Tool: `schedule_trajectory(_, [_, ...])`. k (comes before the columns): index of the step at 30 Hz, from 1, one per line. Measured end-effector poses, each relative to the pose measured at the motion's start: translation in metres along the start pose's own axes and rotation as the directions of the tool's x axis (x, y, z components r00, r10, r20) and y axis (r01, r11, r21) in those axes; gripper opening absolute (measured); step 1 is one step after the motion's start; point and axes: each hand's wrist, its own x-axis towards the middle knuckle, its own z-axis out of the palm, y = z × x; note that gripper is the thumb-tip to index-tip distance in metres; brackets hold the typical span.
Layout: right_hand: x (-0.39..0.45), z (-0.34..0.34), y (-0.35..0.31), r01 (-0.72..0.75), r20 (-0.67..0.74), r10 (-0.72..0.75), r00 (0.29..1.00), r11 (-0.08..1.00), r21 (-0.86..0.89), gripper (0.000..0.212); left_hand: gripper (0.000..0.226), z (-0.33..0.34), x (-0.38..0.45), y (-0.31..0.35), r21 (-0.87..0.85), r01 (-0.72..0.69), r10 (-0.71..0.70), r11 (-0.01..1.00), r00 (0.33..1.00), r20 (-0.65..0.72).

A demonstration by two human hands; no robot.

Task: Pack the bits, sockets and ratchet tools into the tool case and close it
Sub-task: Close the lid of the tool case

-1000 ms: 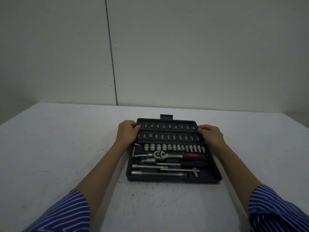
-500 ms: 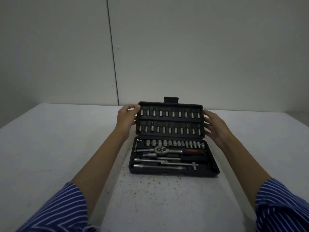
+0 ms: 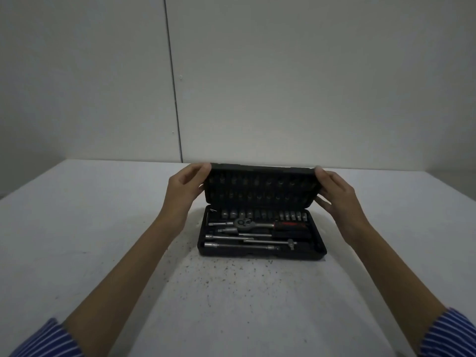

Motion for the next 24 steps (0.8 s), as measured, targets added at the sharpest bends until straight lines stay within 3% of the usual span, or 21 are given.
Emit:
schedule_trajectory(3, [-0.018,-0.006,0.006,0.076,0.057,-0.072,0.996,0.995,-0.059,0.021,0.025,-0.010,-0.020,-0.003,0.050,-0.048,0.045,0.998,0.997,0.059])
schedule_trajectory(7, [-0.038,-0.022,0.017,0.194,0.173,-0.153,0.973,0.947,-0.257,0.033,0.025,-0.026,-0.042,-0.008,0.191,-0.124,0.091,0.974,0.981,0.172])
schedule_trajectory(13, [-0.057,-0.043,0.035,0.276,0.330,-0.109,0.938,0.810,-0.517,0.051,0.031,-0.051,-0.058,-0.024,0.298,-0.104,0.000,0.949,0.945,0.328])
schedule_trajectory(18, [-0.065,-0.041,0.042,0.316,0.361,-0.109,0.926,0.744,-0.588,0.054,0.029,-0.053,-0.066,-0.030,0.497,-0.205,0.038,0.843,0.945,0.324])
schedule_trajectory(21, [-0.064,-0.032,0.035,0.409,0.426,-0.113,0.898,0.572,-0.711,0.068,0.038,-0.049,-0.064,-0.033,0.603,-0.367,0.132,0.708,0.908,0.397])
schedule_trajectory(24, [-0.066,-0.014,0.029,0.468,0.475,-0.077,0.876,0.372,-0.802,0.085,0.067,-0.034,-0.064,-0.036,0.716,-0.465,0.103,0.520,0.867,0.488])
